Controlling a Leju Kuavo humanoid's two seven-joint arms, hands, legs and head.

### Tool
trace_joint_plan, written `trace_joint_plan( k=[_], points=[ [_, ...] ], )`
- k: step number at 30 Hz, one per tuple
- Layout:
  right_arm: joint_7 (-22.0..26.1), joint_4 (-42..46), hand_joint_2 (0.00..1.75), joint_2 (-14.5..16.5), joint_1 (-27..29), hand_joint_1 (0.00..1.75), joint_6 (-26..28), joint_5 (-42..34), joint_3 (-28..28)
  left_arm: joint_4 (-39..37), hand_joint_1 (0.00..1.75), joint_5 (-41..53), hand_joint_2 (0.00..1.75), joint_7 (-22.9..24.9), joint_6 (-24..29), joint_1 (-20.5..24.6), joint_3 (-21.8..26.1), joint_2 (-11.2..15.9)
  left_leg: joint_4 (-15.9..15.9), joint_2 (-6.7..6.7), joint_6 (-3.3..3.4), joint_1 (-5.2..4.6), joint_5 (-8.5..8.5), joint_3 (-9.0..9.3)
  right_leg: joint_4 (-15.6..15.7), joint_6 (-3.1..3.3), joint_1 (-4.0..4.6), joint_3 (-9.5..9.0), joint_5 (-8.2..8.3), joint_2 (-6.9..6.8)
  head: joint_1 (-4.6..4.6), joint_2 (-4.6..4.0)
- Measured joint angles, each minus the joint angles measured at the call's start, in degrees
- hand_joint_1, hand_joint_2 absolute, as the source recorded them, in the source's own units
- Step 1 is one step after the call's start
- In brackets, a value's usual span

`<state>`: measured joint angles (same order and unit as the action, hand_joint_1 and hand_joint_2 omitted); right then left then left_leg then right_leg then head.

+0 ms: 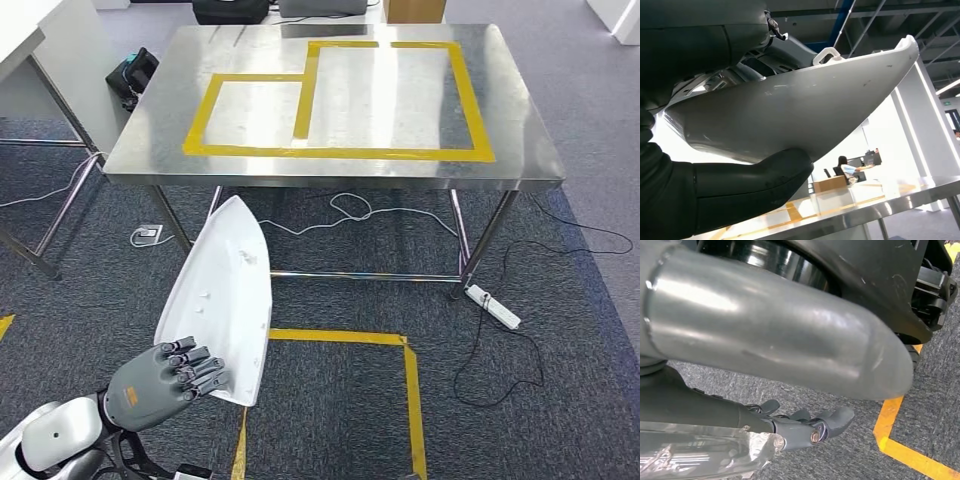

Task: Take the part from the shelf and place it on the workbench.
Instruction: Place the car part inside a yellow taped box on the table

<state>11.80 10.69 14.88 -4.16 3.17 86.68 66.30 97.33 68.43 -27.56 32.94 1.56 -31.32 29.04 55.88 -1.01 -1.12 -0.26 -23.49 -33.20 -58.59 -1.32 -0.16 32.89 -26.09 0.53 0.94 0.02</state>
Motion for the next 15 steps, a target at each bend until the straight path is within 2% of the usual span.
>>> trace_joint_plan(
  k=[2,3,6,7,8,10,11,12,13,14,15],
  points=[
    [-0.02,0.0,0.0,0.0,-0.01,0.0,0.0,0.04,-0.03,0.0,1.75,0.04,1.75,-0.13,0.11,0.16,-0.07,-0.08,0.0,0.0,0.01,0.0,-0.01,-0.01,0.01,0.0,-0.01,0.0,0.0,0.0,-0.01,0.0],
    [-0.04,-0.01,0.0,0.03,0.0,0.0,0.0,0.09,-0.05,0.0,1.75,0.21,1.75,-0.26,0.23,0.3,-0.12,-0.16,-0.14,-0.03,0.25,-0.03,-0.25,-0.1,-0.26,-0.16,-0.1,-0.06,0.33,-0.07,-0.03,0.0],
    [-0.08,-0.02,0.0,0.17,-0.01,0.0,-0.01,0.25,-0.29,-0.07,1.75,1.44,1.75,-0.65,0.79,0.58,-0.49,-0.58,-1.41,-0.16,1.88,0.29,-1.19,1.02,-3.3,-1.33,-0.26,1.11,0.95,-0.23,-0.14,0.0],
    [-0.08,-0.02,0.0,0.2,-0.07,0.0,-0.02,0.27,-0.39,-0.14,1.75,1.85,1.75,-0.65,0.96,0.55,-0.64,-0.76,-1.75,-0.16,2.21,0.52,-1.29,1.63,-5.32,-1.59,-0.27,2.32,0.0,-0.18,-0.23,0.0],
    [-0.07,-0.03,0.0,0.2,-0.14,0.0,-0.02,0.27,-0.46,-0.27,1.75,2.14,1.75,-0.6,1.1,0.45,-0.79,-0.96,-1.92,-0.14,2.24,0.72,-1.35,1.98,-7.91,-1.61,-0.35,3.93,-1.6,-0.12,-0.36,0.0],
    [-0.1,-0.04,0.0,0.2,-0.12,0.0,-0.03,0.26,-0.51,-0.6,1.75,2.25,1.75,-0.49,1.21,0.18,-1.16,-1.43,-1.89,-0.15,1.89,1.29,-1.59,2.18,-13.8,-2.1,-0.73,7.44,-4.69,-0.08,-0.48,0.0],
    [-0.14,-0.04,0.0,0.2,-0.02,0.0,-0.02,0.26,-0.52,-0.78,1.75,2.17,1.75,-0.47,1.23,0.02,-1.38,-1.67,-1.85,-0.2,1.54,1.71,-1.78,2.34,-15.4,-2.48,-1.02,8.53,-5.2,-0.1,-0.47,0.0],
    [-0.18,-0.03,0.0,0.2,0.1,0.0,-0.02,0.25,-0.52,-0.93,1.75,2.06,1.75,-0.44,1.21,-0.11,-1.58,-1.89,-1.75,-0.26,1.02,2.27,-2.05,2.61,-15.21,-3.13,-1.43,8.64,-4.57,-0.11,-0.48,0.0],
    [-0.2,-0.03,0.0,0.2,0.19,0.0,-0.01,0.25,-0.52,-1.07,1.75,1.93,1.75,-0.37,1.17,-0.19,-1.74,-2.08,-1.54,-0.34,0.33,2.93,-2.44,2.96,-13.09,-3.95,-1.97,7.71,-2.92,-0.12,-0.47,0.0],
    [-0.19,-0.02,0.0,0.2,0.24,0.0,-0.01,0.24,-0.52,-1.19,1.75,1.79,1.75,-0.26,1.12,-0.22,-1.86,-2.25,-1.06,-0.41,-0.6,3.67,-3.01,3.32,-9.8,-5.21,-2.65,6.13,-1.01,-0.05,-0.49,0.0],
    [-0.15,-0.13,0.0,0.34,0.26,0.0,-0.04,0.24,-0.53,-1.28,1.75,1.63,1.75,-0.11,1.08,-0.2,-1.93,-2.32,-0.33,-0.52,-1.65,4.22,-3.72,3.5,-6.9,-6.49,-3.11,4.77,-0.22,0.37,-0.82,0.0]
  ],
)
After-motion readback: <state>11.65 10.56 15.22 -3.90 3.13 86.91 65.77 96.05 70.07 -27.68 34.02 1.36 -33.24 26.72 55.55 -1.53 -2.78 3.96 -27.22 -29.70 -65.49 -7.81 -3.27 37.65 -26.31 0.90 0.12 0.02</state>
